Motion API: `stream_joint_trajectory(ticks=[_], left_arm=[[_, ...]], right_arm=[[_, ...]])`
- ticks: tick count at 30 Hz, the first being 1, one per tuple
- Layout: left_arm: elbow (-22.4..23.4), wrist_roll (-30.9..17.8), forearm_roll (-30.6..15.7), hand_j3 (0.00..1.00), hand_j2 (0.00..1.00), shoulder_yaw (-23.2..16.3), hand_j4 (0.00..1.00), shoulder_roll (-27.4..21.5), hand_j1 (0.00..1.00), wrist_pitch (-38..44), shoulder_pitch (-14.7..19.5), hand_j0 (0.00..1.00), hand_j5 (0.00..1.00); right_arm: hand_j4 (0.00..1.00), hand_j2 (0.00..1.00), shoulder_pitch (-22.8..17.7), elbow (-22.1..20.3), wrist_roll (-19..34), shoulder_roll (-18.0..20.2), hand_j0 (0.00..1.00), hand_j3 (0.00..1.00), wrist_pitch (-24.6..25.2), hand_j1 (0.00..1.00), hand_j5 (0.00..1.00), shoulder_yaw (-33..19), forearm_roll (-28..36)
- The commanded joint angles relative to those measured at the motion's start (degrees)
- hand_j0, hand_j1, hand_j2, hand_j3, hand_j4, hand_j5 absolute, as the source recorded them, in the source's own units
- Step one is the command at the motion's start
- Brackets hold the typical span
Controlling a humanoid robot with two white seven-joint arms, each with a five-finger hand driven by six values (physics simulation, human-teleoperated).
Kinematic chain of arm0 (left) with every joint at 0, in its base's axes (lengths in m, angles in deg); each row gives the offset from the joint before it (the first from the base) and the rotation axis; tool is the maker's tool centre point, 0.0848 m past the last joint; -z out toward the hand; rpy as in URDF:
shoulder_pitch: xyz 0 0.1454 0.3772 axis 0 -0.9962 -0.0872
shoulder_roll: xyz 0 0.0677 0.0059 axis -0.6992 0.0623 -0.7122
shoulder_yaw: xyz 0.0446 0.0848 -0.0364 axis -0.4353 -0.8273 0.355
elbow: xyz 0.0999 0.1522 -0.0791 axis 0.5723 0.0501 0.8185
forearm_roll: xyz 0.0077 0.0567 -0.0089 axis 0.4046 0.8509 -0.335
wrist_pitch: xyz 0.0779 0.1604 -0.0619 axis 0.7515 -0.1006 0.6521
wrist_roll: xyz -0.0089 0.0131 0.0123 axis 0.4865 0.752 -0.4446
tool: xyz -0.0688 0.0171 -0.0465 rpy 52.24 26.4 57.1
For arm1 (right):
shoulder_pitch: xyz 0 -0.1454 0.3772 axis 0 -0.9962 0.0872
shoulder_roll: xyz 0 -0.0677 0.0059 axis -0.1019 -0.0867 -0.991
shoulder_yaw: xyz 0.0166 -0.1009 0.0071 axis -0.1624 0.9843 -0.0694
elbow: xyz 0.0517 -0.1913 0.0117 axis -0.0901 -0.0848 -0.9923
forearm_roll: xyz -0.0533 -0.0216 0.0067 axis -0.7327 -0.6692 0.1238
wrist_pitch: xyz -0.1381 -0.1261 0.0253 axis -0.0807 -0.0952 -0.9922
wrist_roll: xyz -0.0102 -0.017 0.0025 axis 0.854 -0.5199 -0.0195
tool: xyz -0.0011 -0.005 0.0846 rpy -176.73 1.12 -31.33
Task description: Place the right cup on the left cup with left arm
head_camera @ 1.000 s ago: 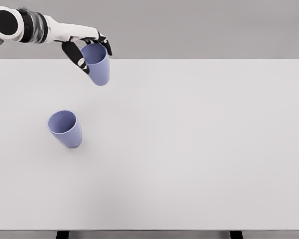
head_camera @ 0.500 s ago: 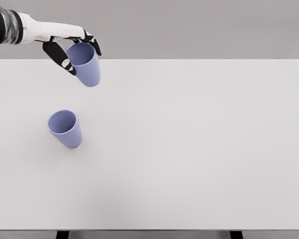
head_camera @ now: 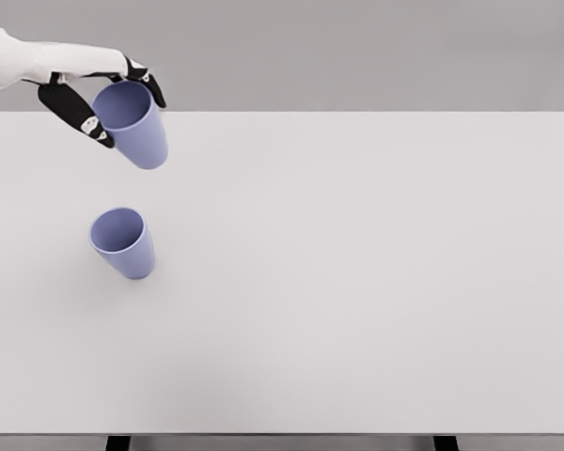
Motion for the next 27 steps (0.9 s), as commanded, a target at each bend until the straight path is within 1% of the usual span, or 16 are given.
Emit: stream_joint_trajectory(ticks=[1, 4, 6, 9, 15, 20, 27], left_arm=[[-1.63, 0.02, -0.44, 0.70, 0.70, 0.16, 0.70, -1.63, 0.70, 0.01, 0.00, 0.70, 0.70], [-3.65, 0.02, -0.79, 0.70, 0.70, 0.78, 0.70, -3.48, 0.70, -0.08, 0.00, 0.70, 0.70], [-4.09, 0.02, -0.79, 0.70, 0.70, 0.87, 0.70, -3.92, 0.70, -0.08, 0.00, 0.70, 0.70], [-6.28, 0.02, -1.49, 0.70, 0.70, 1.31, 0.70, -6.12, 0.70, -0.16, 0.00, 0.70, 0.70], [-8.04, 0.02, -1.67, 0.70, 0.70, 1.57, 0.70, -8.66, 0.70, -0.69, -0.09, 0.70, 0.70], [-8.83, 0.02, -1.93, 0.70, 0.70, 1.48, 0.70, -10.42, 0.70, -7.37, -0.18, 0.70, 0.70], [-9.10, 0.02, -1.93, 0.70, 0.70, 1.04, 0.70, -11.30, 0.70, -12.56, -0.35, 0.70, 0.70]], right_arm=[[1.00, 1.00, 0.00, 0.00, 0.01, 0.00, 1.00, 1.00, 0.00, 1.00, 1.00, 0.00, -0.01], [1.00, 1.00, 0.00, 0.00, 0.01, 0.00, 1.00, 1.00, 0.00, 1.00, 1.00, 0.00, -0.01], [1.00, 1.00, 0.00, 0.00, 0.01, 0.00, 1.00, 1.00, 0.00, 1.00, 1.00, 0.00, -0.01], [1.00, 1.00, 0.00, 0.00, 0.01, 0.00, 1.00, 1.00, 0.00, 1.00, 1.00, 0.00, 0.08], [1.00, 1.00, 0.00, 0.00, 0.01, 0.00, 1.00, 1.00, 0.00, 1.00, 1.00, 0.00, -0.01], [1.00, 1.00, 0.00, 0.00, 0.01, 0.00, 1.00, 1.00, 0.00, 1.00, 1.00, 0.00, -0.01], [1.00, 1.00, 0.00, 0.00, 0.01, 0.00, 1.00, 1.00, 0.00, 1.00, 1.00, 0.00, -0.01]])
